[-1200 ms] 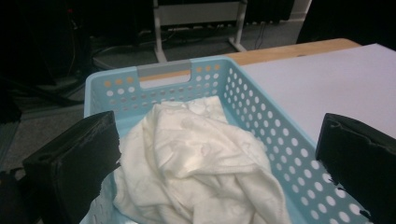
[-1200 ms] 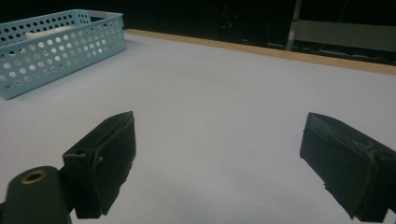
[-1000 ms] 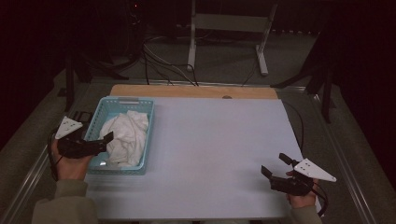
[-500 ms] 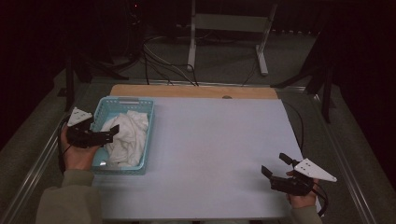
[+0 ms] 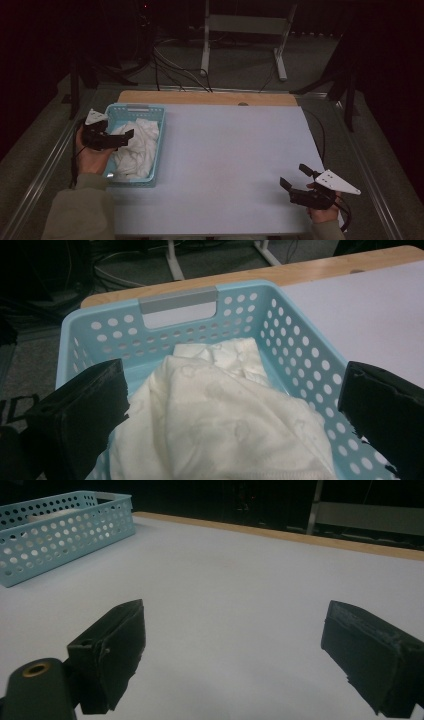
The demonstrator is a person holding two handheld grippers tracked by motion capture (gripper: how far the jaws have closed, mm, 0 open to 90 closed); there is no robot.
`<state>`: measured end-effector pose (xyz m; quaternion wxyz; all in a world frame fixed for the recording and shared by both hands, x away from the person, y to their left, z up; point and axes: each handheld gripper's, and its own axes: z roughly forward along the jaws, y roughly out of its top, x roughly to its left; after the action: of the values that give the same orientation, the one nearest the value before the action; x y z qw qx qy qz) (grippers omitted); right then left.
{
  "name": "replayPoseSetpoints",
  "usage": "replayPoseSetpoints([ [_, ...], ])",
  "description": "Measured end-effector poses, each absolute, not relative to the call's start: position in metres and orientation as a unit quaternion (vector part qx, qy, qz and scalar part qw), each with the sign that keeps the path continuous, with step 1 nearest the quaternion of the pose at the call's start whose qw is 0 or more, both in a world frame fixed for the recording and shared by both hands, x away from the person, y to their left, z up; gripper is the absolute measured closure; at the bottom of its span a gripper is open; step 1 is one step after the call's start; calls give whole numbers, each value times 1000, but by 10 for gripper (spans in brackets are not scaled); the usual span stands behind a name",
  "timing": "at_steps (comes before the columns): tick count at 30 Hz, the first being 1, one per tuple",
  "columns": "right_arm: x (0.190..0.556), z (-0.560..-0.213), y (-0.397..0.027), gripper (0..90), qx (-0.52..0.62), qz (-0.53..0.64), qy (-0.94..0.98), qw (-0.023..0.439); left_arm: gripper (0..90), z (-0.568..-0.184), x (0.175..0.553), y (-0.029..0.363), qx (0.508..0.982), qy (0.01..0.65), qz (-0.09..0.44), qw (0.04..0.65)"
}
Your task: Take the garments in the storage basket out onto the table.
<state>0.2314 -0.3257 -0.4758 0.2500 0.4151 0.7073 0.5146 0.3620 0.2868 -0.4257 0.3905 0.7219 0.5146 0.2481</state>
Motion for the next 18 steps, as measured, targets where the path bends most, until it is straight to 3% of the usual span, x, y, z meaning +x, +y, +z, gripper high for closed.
replayPoseSetpoints([
  [18,231,-475,-326,109,415,516,707,250,1,-448,384,273,744,522,222,353],
])
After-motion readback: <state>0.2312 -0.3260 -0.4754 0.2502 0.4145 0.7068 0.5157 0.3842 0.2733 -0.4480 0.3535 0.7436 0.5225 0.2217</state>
